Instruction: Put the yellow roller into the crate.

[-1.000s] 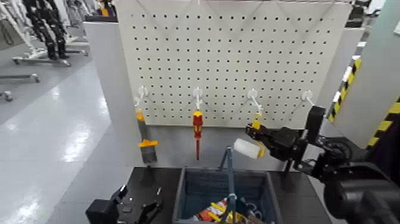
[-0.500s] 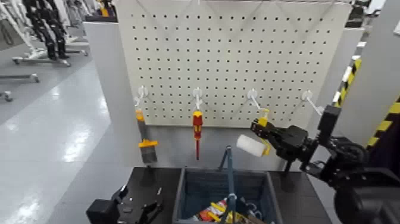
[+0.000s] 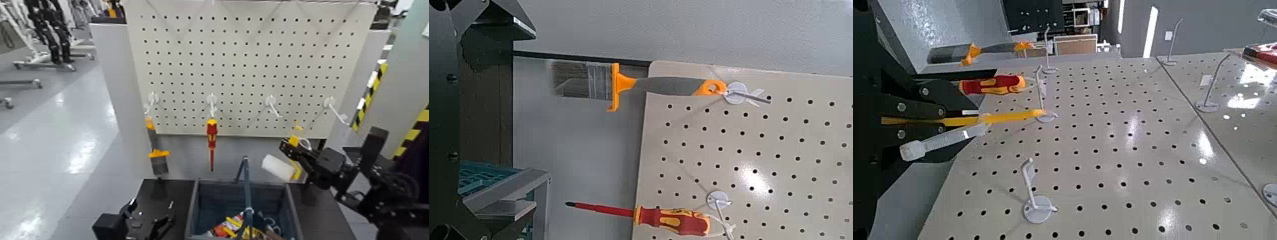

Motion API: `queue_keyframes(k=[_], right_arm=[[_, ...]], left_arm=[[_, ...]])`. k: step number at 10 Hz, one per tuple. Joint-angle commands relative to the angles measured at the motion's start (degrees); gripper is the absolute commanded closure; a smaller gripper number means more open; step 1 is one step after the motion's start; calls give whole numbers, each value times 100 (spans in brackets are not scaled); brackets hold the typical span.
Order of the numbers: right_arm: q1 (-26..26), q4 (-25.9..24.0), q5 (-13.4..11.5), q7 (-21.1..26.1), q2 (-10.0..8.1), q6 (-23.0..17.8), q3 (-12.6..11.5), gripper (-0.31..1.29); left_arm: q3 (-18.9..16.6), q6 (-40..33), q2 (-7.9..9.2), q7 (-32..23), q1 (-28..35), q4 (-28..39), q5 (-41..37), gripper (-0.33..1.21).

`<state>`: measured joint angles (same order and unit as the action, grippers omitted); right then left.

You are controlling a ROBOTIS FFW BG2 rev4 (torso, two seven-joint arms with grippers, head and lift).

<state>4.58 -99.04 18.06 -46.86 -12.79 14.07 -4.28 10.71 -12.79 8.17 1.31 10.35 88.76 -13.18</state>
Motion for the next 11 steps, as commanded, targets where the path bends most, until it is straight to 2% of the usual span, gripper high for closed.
queue_keyframes(k=[1, 2, 4, 8, 11], right_arm=[[-317, -115, -22, 45, 172, 184, -214, 128], [-378, -63, -4, 80, 216, 237, -223, 128], [-440, 289, 330, 115, 295, 219, -144, 128], [-405, 1062, 971, 247, 383, 149, 181, 128], [-308, 1326, 1156, 467, 400, 307, 498, 128]], left_arm=[[10, 13, 9, 1, -6, -16, 0, 11], [28, 13, 18, 1, -6, -8, -9, 11], [37, 13, 9, 1, -15, -16, -9, 11], [37, 22, 0, 1, -15, -16, -18, 11], [28, 22, -9, 1, -15, -16, -18, 11]])
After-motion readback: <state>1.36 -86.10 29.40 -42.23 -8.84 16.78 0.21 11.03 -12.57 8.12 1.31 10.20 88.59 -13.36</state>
